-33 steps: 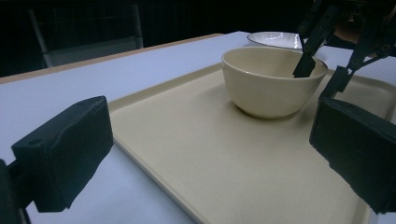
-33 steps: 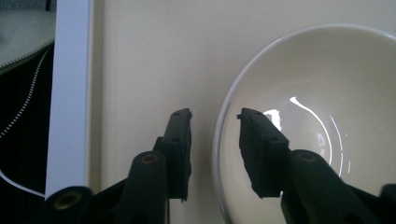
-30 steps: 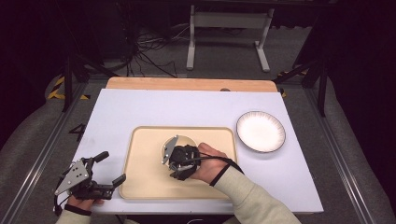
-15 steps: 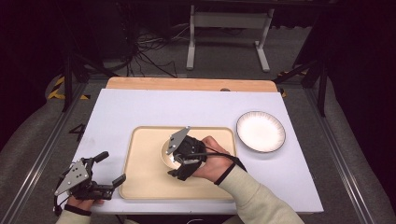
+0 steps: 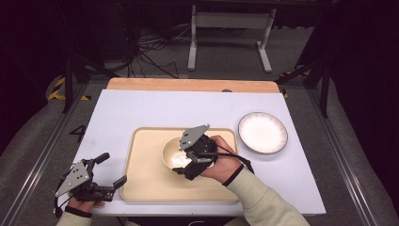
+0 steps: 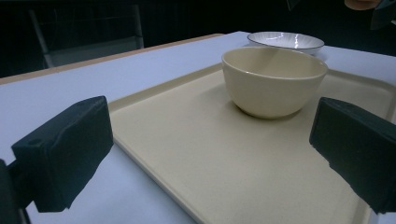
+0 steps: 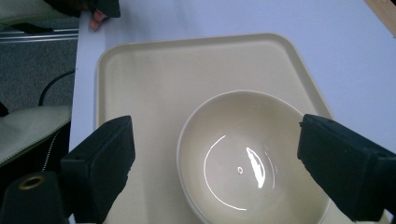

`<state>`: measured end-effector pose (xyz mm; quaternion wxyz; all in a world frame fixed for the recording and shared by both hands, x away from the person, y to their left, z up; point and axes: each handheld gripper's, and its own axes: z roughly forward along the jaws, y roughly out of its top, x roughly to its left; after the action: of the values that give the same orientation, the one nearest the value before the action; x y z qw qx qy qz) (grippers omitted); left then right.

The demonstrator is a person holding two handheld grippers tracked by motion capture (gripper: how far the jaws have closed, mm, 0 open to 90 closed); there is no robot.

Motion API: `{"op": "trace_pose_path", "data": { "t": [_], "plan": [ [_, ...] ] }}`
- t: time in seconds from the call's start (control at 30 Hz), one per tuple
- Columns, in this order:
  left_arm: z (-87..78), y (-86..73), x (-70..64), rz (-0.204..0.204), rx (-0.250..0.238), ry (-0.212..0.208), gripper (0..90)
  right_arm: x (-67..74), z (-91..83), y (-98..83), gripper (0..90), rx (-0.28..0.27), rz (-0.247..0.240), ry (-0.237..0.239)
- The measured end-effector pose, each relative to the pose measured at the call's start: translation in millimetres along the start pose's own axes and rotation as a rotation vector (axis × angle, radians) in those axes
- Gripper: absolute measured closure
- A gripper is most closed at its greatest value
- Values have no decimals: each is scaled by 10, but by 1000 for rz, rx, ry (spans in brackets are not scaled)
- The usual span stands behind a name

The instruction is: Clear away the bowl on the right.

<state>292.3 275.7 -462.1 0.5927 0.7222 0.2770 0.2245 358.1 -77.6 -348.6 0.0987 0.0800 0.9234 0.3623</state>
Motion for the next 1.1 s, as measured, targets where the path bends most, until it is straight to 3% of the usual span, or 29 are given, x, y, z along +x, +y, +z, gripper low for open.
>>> {"op": "trace_pose_path", "data": {
  "t": [0.77,1.03,1.1],
  "plan": [
    [1,1,3,1,2,1,2,-80,-352,-634,3,-160,164,-133],
    [1,1,-1,0,2,3,2,-99,-529,-934,0,-292,227,-192],
    [1,1,-1,1,2,3,2,-103,-546,-962,0,-294,230,-205]
  ]
}}
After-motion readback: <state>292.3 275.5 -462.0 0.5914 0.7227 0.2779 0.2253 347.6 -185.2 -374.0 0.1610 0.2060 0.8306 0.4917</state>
